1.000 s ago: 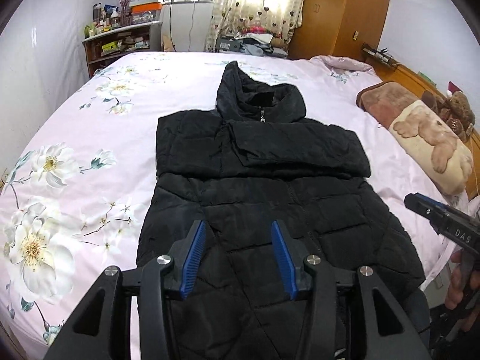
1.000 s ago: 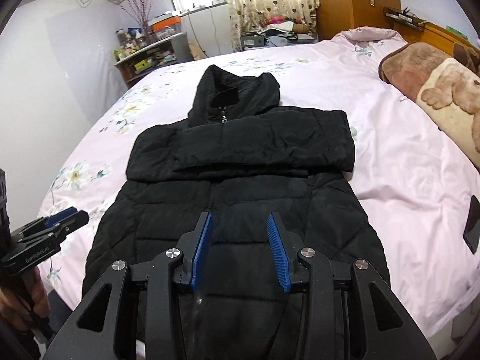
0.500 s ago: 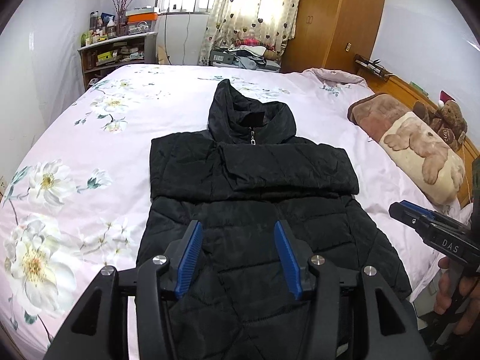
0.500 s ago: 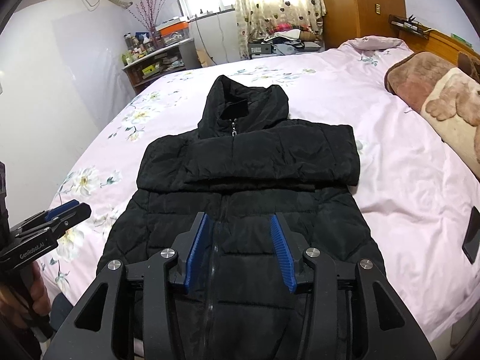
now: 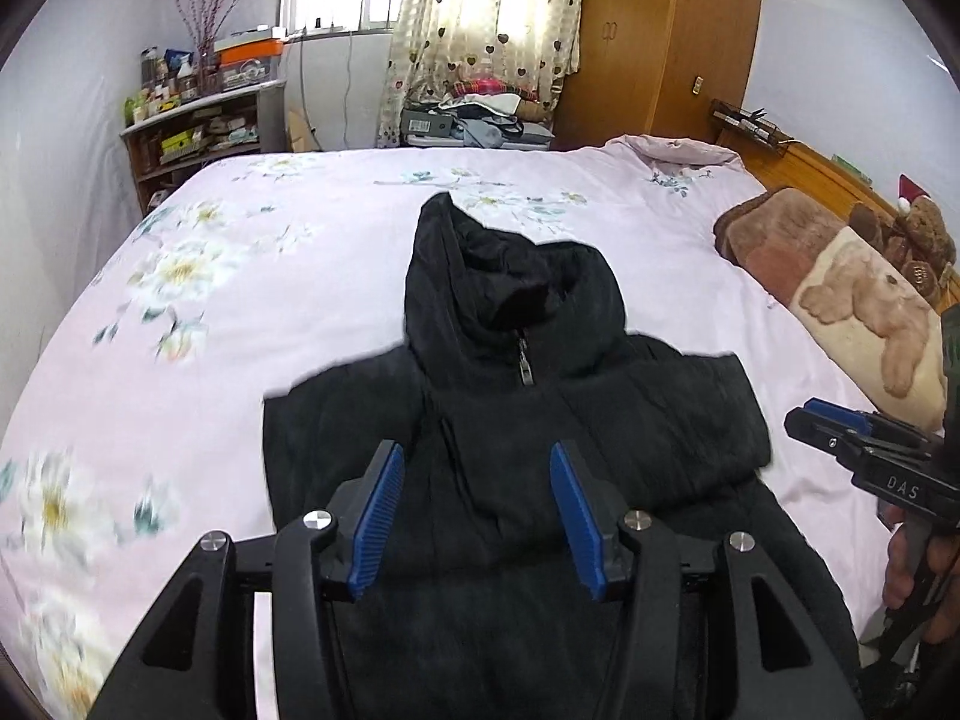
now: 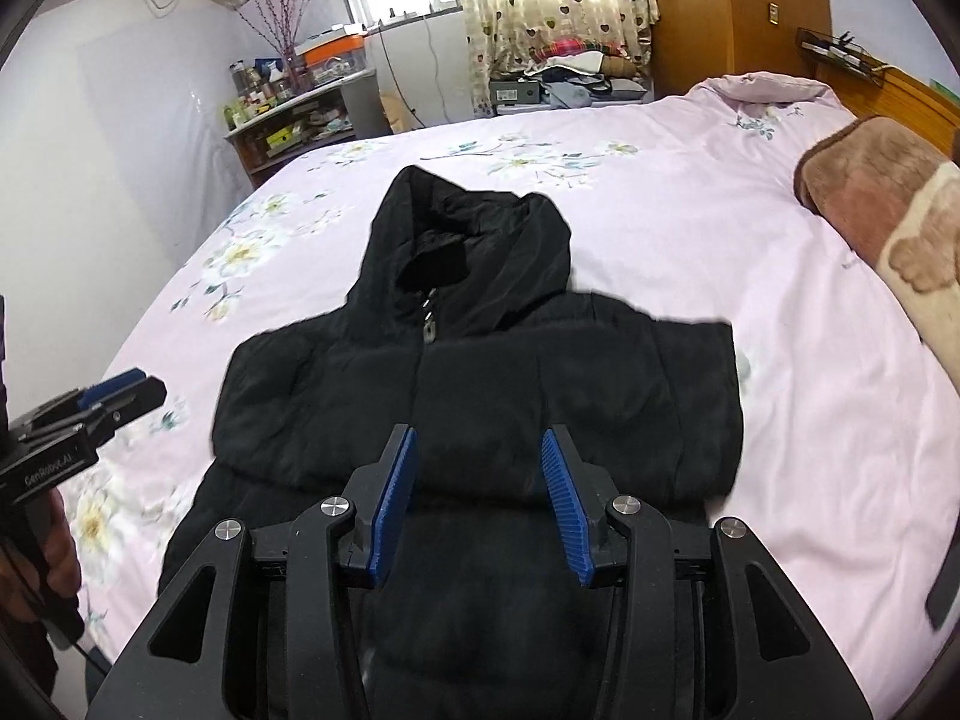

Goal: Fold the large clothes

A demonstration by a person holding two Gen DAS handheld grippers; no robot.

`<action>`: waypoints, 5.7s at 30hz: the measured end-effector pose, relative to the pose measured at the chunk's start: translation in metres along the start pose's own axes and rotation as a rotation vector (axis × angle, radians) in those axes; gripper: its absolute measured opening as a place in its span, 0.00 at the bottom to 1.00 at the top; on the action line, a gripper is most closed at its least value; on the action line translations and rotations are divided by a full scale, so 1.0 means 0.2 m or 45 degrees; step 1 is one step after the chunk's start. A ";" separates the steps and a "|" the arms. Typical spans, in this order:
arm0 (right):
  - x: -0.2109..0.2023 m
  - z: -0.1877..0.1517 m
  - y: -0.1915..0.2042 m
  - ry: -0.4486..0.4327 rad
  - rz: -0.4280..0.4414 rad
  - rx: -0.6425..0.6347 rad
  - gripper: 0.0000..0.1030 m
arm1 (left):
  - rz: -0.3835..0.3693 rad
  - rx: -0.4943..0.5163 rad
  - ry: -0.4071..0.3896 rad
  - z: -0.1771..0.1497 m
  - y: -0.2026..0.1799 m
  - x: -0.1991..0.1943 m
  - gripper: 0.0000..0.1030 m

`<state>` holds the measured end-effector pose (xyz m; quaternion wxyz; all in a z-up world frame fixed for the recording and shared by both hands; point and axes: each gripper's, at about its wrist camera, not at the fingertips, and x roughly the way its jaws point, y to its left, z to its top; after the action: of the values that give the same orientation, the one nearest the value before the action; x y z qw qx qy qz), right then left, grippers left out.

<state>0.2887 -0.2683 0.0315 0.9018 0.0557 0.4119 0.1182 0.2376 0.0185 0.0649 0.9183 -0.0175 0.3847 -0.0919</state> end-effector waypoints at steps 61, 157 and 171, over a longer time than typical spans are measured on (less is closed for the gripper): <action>0.26 -0.02 -0.21 0.079 0.170 0.251 0.07 | -0.047 -0.235 0.031 -0.16 0.29 0.25 0.02; 1.05 0.08 -0.18 0.126 -0.147 -0.057 0.25 | 0.133 -0.069 0.080 -0.06 0.17 1.00 0.35; 0.65 0.09 -0.13 -0.010 -0.086 -0.036 0.26 | 0.059 -0.067 -0.028 -0.03 0.12 0.60 0.35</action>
<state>0.3895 -0.2588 -0.0571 0.9075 0.0294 0.4085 0.0933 0.3193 0.0200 -0.0267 0.9236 -0.0336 0.3772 -0.0602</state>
